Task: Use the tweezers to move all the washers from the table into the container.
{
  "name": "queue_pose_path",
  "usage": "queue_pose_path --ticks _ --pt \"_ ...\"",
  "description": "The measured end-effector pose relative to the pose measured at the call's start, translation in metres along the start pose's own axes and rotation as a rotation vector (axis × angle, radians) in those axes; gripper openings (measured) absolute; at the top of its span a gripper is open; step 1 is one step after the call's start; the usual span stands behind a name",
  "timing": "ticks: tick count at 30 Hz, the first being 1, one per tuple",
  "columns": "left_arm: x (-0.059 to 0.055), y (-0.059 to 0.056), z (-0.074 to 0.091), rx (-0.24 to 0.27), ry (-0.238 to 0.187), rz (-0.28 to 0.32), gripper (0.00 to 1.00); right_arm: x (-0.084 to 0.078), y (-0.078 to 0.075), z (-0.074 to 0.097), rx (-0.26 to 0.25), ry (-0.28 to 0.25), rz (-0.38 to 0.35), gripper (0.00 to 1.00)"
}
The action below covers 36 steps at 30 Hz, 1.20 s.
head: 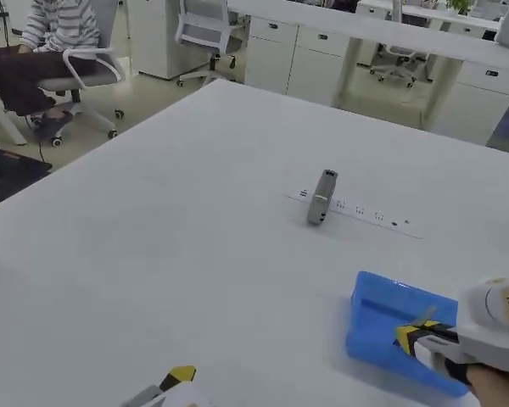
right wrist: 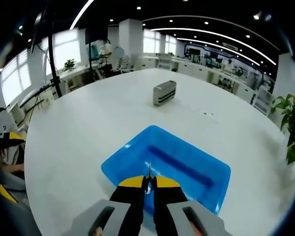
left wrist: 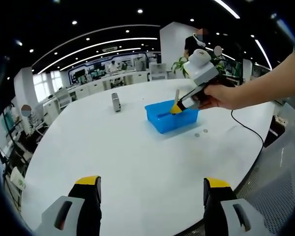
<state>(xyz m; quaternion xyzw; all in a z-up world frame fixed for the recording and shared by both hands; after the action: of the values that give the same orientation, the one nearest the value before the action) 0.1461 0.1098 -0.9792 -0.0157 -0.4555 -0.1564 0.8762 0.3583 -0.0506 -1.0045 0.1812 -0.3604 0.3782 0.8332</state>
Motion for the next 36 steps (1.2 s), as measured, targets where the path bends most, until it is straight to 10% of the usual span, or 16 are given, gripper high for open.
queue_pose_path --ticks 36 --pt "0.0002 0.0036 0.0001 0.017 -0.008 0.011 0.87 0.0086 -0.0064 0.0043 -0.020 -0.007 -0.021 0.03"
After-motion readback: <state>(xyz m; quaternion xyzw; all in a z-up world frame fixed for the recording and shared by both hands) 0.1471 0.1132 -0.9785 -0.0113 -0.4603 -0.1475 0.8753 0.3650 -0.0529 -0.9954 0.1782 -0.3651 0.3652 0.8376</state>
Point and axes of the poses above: the centre of the closed fingertips' face, and the gripper's own axes: z roughly backward along the fingers, y roughly to its left, x roughly out of its top, the point moved 4 cm from there along z, roughly backward along the fingers, and after that the axes turned 5 degrees about x, right-handed, at the moved point
